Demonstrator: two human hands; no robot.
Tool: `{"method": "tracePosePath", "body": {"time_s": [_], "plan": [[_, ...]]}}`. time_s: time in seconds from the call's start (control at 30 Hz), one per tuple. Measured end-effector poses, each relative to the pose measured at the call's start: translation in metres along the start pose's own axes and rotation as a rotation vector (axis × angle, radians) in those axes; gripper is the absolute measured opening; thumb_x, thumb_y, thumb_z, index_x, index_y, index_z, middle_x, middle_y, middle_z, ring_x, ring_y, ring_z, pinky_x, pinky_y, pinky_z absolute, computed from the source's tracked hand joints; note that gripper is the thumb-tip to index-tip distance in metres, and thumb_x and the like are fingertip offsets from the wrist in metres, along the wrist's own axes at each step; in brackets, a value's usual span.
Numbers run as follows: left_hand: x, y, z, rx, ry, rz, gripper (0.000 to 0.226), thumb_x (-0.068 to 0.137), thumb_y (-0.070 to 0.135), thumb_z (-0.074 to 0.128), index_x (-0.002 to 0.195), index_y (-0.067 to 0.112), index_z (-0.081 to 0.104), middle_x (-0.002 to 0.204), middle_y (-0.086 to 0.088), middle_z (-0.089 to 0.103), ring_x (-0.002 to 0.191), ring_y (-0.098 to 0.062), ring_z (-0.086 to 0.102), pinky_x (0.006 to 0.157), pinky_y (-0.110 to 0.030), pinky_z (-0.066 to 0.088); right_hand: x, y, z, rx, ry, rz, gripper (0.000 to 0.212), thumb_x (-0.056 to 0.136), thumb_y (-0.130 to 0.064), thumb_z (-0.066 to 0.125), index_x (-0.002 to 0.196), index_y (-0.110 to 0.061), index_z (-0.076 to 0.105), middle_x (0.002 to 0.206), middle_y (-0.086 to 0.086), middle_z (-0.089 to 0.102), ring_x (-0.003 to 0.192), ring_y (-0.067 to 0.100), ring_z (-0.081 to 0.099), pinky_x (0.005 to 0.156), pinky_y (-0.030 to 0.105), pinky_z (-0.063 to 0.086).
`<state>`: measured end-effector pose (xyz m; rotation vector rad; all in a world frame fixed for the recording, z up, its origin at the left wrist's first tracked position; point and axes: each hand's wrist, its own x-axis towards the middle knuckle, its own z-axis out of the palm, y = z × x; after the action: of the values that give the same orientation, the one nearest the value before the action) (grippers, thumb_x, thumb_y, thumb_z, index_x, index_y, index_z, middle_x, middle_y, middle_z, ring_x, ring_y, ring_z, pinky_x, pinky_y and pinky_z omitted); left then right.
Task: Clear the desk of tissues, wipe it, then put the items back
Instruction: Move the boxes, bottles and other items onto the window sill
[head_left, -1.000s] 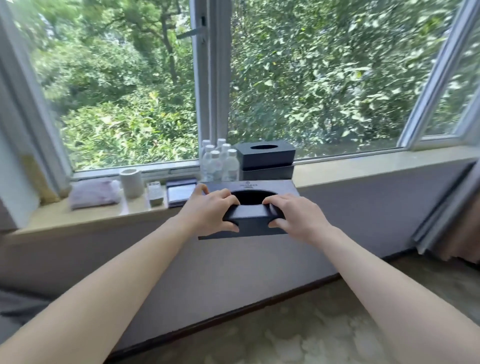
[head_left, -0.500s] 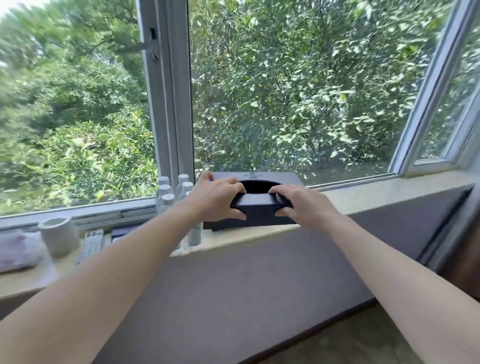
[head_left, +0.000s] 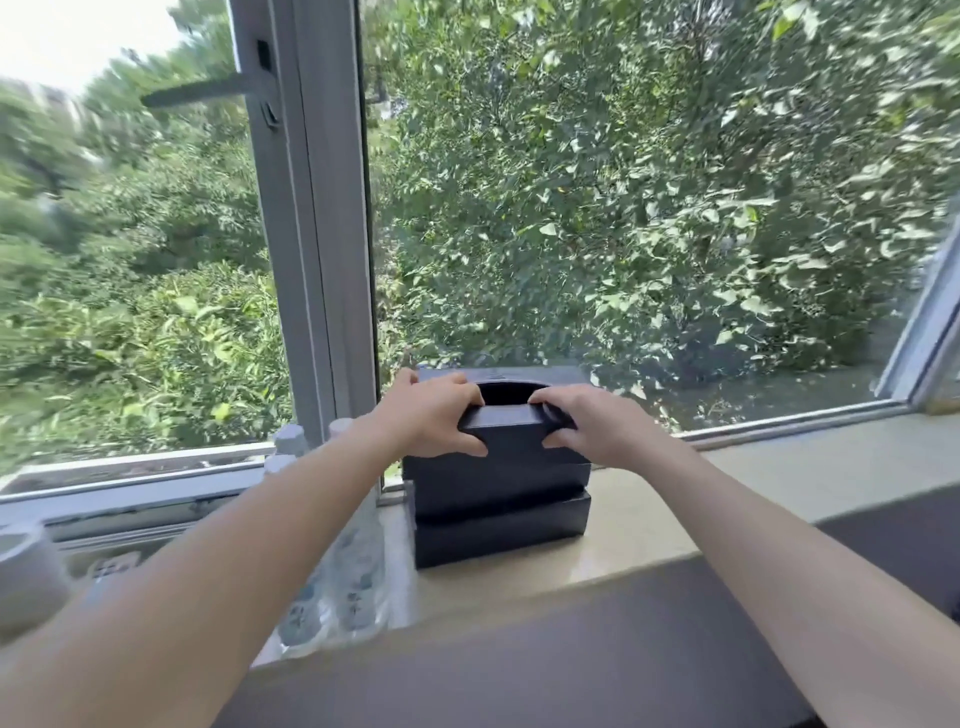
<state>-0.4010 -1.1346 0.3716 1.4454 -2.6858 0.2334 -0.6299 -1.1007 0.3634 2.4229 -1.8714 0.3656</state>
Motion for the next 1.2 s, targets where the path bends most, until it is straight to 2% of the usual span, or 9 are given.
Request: {"method": "tracePosePath", "body": {"time_s": [0.2, 0.37, 0.53, 0.67, 0.77, 0.93, 1.03, 1.13, 1.2], "plan": [[0.024, -0.004, 0.021, -0.065, -0.062, -0.068, 0.062, 0.086, 0.060, 0.061, 0.134, 0.023, 0.048, 0.124, 0.005, 0.049, 0.110, -0.019, 0.053, 0.103, -0.042, 0.031, 0.036, 0.023, 0.023, 0.006, -0.064, -0.067, 0.041, 0.089, -0.035, 0.066, 0.127, -0.031, 0.050, 0.120, -0.006, 0.058, 0.113, 0.020, 0.050, 0.087, 0.046, 0.050], [0.039, -0.007, 0.024, -0.125, -0.103, -0.131, 0.064, 0.085, 0.056, 0.066, 0.135, 0.021, 0.046, 0.127, 0.004, 0.049, 0.108, -0.020, 0.054, 0.093, -0.038, 0.046, 0.055, 0.042, 0.024, -0.017, -0.035, -0.183, 0.050, 0.086, -0.046, 0.066, 0.132, -0.036, 0.049, 0.117, -0.010, 0.059, 0.111, 0.018, 0.053, 0.085, 0.038, 0.049], [0.034, 0.008, 0.025, -0.160, -0.136, -0.226, 0.060, 0.091, 0.044, 0.064, 0.140, 0.018, 0.040, 0.134, 0.001, 0.047, 0.119, -0.021, 0.049, 0.100, -0.038, 0.042, 0.058, 0.051, 0.026, -0.030, -0.007, -0.327, 0.056, 0.088, -0.045, 0.066, 0.139, -0.030, 0.047, 0.122, -0.010, 0.062, 0.119, 0.019, 0.050, 0.089, 0.034, 0.041], [0.017, 0.028, 0.020, -0.085, -0.066, -0.319, 0.073, 0.090, 0.043, 0.065, 0.149, 0.016, 0.032, 0.144, -0.003, 0.044, 0.128, -0.023, 0.045, 0.105, -0.038, 0.040, 0.057, 0.043, 0.017, 0.015, -0.024, -0.439, 0.071, 0.087, -0.042, 0.068, 0.149, -0.025, 0.037, 0.142, -0.002, 0.051, 0.129, 0.023, 0.045, 0.100, 0.037, 0.040], [-0.014, 0.042, 0.006, -0.002, 0.005, -0.417, 0.076, 0.093, 0.048, 0.060, 0.153, 0.016, 0.027, 0.152, -0.003, 0.038, 0.136, -0.022, 0.040, 0.110, -0.037, 0.033, 0.053, 0.019, 0.006, 0.095, -0.017, -0.585, 0.069, 0.088, -0.043, 0.067, 0.148, -0.026, 0.038, 0.144, 0.000, 0.050, 0.130, 0.023, 0.045, 0.103, 0.040, 0.042], [-0.099, 0.046, -0.018, 0.096, 0.006, -0.710, 0.074, 0.094, 0.054, 0.053, 0.153, 0.021, 0.023, 0.158, -0.002, 0.030, 0.144, -0.020, 0.029, 0.120, -0.049, 0.016, 0.038, -0.049, -0.007, 0.218, 0.001, -0.812, 0.058, 0.089, -0.038, 0.067, 0.141, -0.024, 0.046, 0.136, -0.002, 0.057, 0.120, 0.021, 0.055, 0.096, 0.037, 0.048], [-0.159, 0.051, -0.024, 0.099, -0.027, -0.909, 0.078, 0.093, 0.059, 0.049, 0.155, 0.023, 0.018, 0.160, -0.001, 0.026, 0.146, -0.021, 0.026, 0.120, -0.052, 0.009, 0.020, -0.097, -0.005, 0.296, -0.044, -0.907, 0.060, 0.089, -0.037, 0.069, 0.142, -0.023, 0.045, 0.134, -0.003, 0.058, 0.120, 0.021, 0.055, 0.097, 0.041, 0.048], [-0.221, 0.064, -0.028, 0.099, -0.043, -1.087, 0.083, 0.091, 0.063, 0.050, 0.155, 0.024, 0.013, 0.161, -0.001, 0.026, 0.145, -0.023, 0.030, 0.118, -0.057, 0.012, -0.001, -0.146, 0.007, 0.337, -0.129, -1.021, 0.062, 0.088, -0.037, 0.069, 0.143, -0.024, 0.043, 0.136, -0.003, 0.057, 0.120, 0.022, 0.056, 0.096, 0.042, 0.048], [-0.263, 0.075, -0.030, 0.045, -0.055, -1.196, 0.087, 0.091, 0.061, 0.052, 0.156, 0.023, 0.009, 0.162, 0.000, 0.021, 0.146, -0.021, 0.028, 0.117, -0.058, 0.008, -0.018, -0.179, 0.014, 0.375, -0.178, -1.081, 0.065, 0.086, -0.039, 0.070, 0.143, -0.026, 0.043, 0.137, -0.003, 0.057, 0.121, 0.023, 0.055, 0.098, 0.041, 0.047]]}}
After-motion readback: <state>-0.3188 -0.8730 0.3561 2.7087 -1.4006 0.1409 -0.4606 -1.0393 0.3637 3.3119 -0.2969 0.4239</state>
